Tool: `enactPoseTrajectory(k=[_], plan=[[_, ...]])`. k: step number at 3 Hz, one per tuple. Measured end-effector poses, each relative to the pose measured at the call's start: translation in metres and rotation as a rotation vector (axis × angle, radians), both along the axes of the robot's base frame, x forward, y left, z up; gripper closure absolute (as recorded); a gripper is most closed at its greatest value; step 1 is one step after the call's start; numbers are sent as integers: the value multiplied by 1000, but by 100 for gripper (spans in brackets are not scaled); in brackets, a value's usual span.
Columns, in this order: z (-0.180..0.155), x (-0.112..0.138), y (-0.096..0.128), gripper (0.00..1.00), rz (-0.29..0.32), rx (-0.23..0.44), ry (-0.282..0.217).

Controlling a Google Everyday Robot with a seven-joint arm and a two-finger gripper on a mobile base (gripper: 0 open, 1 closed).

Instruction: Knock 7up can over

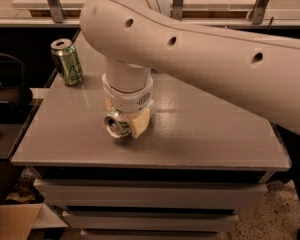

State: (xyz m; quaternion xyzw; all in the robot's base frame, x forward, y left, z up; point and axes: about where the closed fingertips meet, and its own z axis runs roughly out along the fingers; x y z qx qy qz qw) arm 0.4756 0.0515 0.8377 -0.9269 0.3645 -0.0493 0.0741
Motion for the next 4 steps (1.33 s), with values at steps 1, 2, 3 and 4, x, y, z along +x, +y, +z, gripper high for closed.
enactPoseTrajectory(k=[1, 2, 3, 4], plan=[[-4, 0, 0, 12, 1, -4, 20], [-6, 5, -1, 0, 8, -14, 42], [0, 11, -6, 0, 12, -15, 39], [17, 25, -19, 0, 10, -10, 25]])
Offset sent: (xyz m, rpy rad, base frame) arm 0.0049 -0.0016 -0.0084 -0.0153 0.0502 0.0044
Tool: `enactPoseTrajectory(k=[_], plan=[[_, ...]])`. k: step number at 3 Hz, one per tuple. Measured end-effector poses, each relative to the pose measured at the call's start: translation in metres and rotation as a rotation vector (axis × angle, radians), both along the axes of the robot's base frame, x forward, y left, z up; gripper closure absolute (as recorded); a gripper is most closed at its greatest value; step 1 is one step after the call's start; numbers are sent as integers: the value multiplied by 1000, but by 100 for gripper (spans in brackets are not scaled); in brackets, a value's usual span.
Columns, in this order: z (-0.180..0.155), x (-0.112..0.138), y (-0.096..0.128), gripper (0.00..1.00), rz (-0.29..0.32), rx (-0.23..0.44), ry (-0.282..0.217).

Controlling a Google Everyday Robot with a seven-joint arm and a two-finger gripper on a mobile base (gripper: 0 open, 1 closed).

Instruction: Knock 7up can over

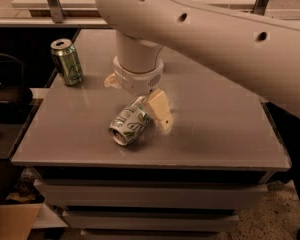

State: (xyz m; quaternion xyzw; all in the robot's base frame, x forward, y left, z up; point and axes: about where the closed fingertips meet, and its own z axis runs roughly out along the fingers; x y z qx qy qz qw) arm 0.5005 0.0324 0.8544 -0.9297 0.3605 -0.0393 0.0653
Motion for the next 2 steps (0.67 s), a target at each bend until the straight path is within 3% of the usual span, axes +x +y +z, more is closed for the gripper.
enactPoseTrajectory(k=[2], plan=[[33, 26, -33, 0, -14, 0, -42]])
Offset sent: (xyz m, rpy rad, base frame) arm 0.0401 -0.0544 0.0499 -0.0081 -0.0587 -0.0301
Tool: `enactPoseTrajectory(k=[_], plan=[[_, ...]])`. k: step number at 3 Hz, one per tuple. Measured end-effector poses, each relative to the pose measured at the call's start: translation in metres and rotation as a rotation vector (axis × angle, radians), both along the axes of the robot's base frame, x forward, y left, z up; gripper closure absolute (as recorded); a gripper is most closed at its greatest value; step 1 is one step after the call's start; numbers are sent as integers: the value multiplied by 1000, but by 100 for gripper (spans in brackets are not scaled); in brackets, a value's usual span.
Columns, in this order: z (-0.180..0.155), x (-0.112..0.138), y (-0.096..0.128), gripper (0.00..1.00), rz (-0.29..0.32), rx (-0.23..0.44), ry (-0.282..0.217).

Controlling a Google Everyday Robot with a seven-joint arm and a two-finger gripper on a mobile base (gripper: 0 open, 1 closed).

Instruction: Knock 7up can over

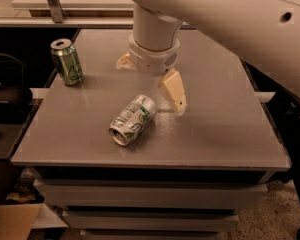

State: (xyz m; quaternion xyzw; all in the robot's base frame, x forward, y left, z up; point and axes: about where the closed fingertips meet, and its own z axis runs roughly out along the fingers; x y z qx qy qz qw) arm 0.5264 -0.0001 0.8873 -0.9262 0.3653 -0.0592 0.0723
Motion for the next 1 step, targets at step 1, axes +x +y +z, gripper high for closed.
enactPoseTrajectory(k=[1], plan=[[9, 7, -9, 0, -5, 5, -6]])
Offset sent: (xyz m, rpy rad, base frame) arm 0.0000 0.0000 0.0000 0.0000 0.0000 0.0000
